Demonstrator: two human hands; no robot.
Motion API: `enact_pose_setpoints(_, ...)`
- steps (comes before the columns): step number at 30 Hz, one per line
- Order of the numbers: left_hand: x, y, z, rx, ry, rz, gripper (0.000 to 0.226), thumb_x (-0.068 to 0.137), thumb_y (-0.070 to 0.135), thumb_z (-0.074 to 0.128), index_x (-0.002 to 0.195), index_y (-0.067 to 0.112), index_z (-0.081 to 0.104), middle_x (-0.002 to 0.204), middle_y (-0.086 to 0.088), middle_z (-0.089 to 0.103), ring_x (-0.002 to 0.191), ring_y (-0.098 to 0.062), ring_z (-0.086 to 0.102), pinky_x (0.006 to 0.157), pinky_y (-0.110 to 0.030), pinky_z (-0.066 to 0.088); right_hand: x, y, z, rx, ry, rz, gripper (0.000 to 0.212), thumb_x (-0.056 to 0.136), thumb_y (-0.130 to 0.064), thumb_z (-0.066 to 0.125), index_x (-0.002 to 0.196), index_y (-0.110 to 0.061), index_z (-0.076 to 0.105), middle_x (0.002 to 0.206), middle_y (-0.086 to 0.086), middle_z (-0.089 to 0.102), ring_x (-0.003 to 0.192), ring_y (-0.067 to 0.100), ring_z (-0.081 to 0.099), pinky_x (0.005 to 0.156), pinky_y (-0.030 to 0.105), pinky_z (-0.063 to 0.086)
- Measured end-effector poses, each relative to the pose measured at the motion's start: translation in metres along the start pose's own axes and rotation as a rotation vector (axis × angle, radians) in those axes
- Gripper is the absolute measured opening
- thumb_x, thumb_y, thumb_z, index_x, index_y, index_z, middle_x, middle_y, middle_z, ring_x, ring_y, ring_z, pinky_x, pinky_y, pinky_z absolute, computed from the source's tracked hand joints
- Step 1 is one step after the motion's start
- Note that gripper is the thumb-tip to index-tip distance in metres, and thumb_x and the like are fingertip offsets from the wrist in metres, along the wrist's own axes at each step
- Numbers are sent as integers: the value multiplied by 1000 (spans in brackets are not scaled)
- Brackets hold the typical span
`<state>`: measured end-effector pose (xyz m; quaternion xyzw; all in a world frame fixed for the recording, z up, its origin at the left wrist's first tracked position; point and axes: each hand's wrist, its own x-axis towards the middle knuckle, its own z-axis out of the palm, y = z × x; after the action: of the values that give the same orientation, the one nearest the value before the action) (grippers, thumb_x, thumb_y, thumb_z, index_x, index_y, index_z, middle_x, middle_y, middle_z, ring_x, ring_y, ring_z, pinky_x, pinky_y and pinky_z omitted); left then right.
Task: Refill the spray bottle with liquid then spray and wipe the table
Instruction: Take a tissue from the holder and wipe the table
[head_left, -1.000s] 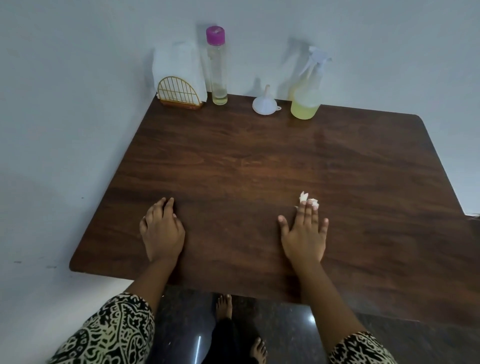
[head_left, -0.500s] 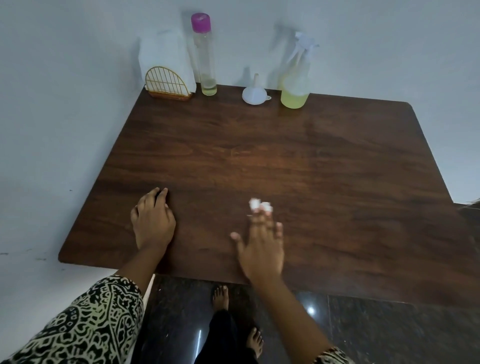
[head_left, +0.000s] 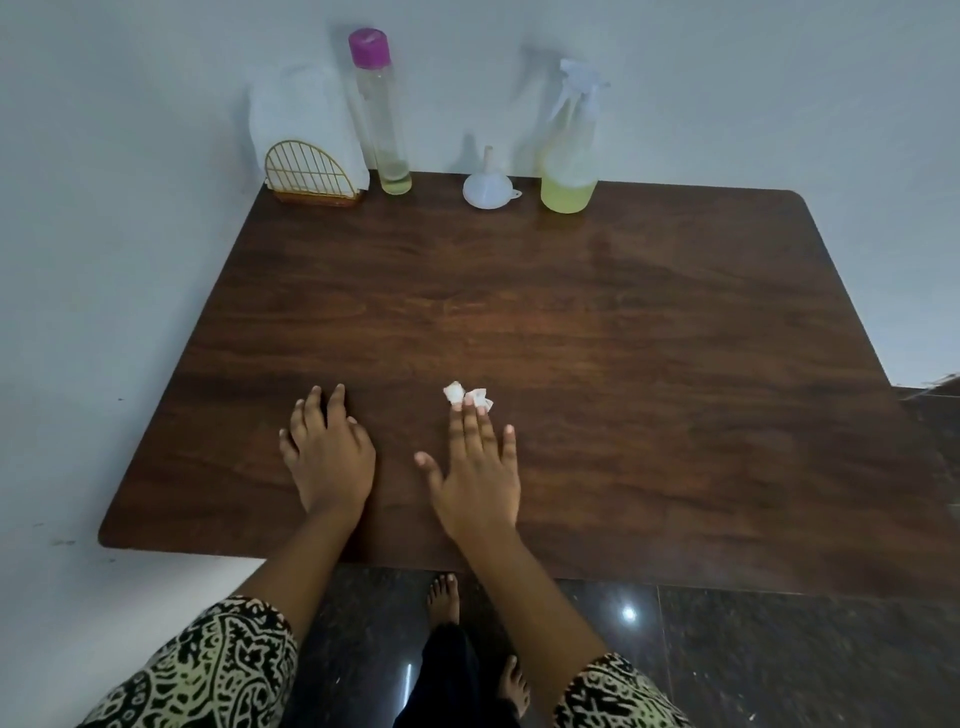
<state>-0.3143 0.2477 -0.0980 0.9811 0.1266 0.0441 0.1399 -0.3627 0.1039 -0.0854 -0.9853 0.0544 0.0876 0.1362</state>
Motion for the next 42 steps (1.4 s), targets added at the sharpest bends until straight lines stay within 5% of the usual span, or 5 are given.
enact_pose_setpoints(8, 3, 0, 1, 11, -4, -6, 44, 93, 16, 50, 137, 14, 49, 147, -16, 42, 138, -35, 32, 107, -60, 23, 25, 82, -29, 39, 110, 467, 83, 95, -60, 22, 150, -4, -2, 160, 13, 1, 148, 24, -1, 118, 43, -2)
enact_pose_setpoints(16, 15, -5, 0, -22, -30, 26, 46, 90, 17, 55, 136, 16, 51, 148, -13, 42, 139, -33, 32, 108, -57, 23, 56, -38, -9, 15, -84, -114, 76, 96, -58, 20, 151, -11, -4, 161, 4, -5, 147, 17, -8, 114, 38, -15)
enact_pose_setpoints(25, 68, 6, 0, 6, -50, 117, 45, 92, 22, 55, 137, 17, 51, 148, -11, 43, 138, -30, 35, 108, -56, 26, 88, 63, -31, 61, 78, 433, 83, 94, -62, 20, 150, -7, -5, 160, 11, -4, 148, 23, -6, 118, 42, -6)
enact_pose_setpoints(34, 120, 19, 4, 11, -60, 165, 44, 95, 26, 51, 138, 16, 49, 148, -12, 41, 138, -31, 33, 106, -54, 30, 114, -22, -24, -8, -73, -61, 76, 95, -60, 19, 152, -15, -5, 160, 1, -7, 147, 14, -11, 115, 42, -14)
enact_pose_setpoints(42, 153, 21, 3, 53, -87, 212, 45, 98, 31, 46, 140, 17, 46, 149, -11, 41, 138, -30, 33, 107, -52, 29, 137, 102, -59, 66, 45, 571, 81, 94, -61, 18, 151, -8, -6, 161, 9, -3, 148, 20, -6, 118, 45, -5)
